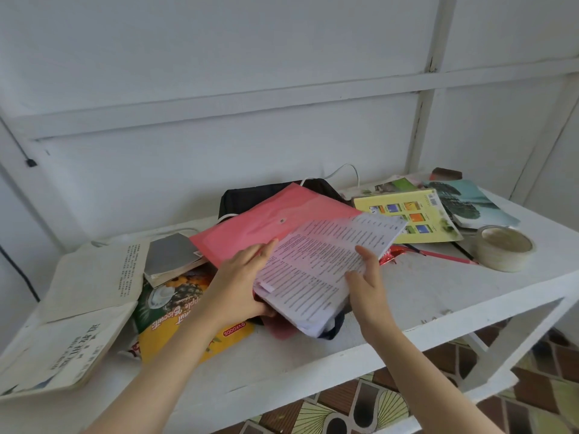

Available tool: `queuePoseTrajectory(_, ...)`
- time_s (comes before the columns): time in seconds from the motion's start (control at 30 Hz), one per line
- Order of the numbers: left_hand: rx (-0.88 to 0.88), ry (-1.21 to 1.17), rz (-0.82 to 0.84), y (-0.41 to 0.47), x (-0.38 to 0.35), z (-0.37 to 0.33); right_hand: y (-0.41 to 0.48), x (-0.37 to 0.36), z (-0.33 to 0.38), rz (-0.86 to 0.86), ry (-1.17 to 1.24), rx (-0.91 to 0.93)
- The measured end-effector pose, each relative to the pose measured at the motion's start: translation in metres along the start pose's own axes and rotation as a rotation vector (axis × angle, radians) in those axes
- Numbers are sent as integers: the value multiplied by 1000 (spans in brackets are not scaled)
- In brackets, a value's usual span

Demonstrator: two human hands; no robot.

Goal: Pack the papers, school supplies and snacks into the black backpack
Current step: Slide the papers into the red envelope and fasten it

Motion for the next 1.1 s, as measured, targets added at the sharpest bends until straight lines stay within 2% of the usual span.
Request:
queuePoseTrajectory(0.17,8,-8,26,-2,-1,6,7,12,-5,19,234,-205)
queuePoseTrajectory(0.3,19,-13,74,-3,-2,6,9,8,-6,61,360,-279)
queuePoseTrajectory(0.5,-21,43,106,-7,-2,-5,13,-18,-7,122,310,-298)
queuePoseTrajectory(0.73,-38,82,93,-9,-2,-7,30,-43,-2,87,36,-340)
queuePoseTrajectory(0.87,-45,67,82,-11,-3,-7,33,-55,-4,108,30,-430)
queuePoseTrajectory(0.97,-47,73,76,-11,-3,-6,36,-56,3,152,-256,-319)
queuePoseTrajectory(1.03,-38,84,62,-11,-2,-5,33,-50,12,112,-498,-160)
queuePoseTrajectory(1.1,-25,79,50,-11,-1,-4,23,-47,16,73,-614,3)
Point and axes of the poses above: each hand's wrist, its own y-axis towards the middle knuckle, its own x-axis out of the back of the hand, z = x × y, the point moved 8 cm from there along y, towards the middle knuckle, and after that the axes turned 3 degrees about -z, right-handed, at the moved point
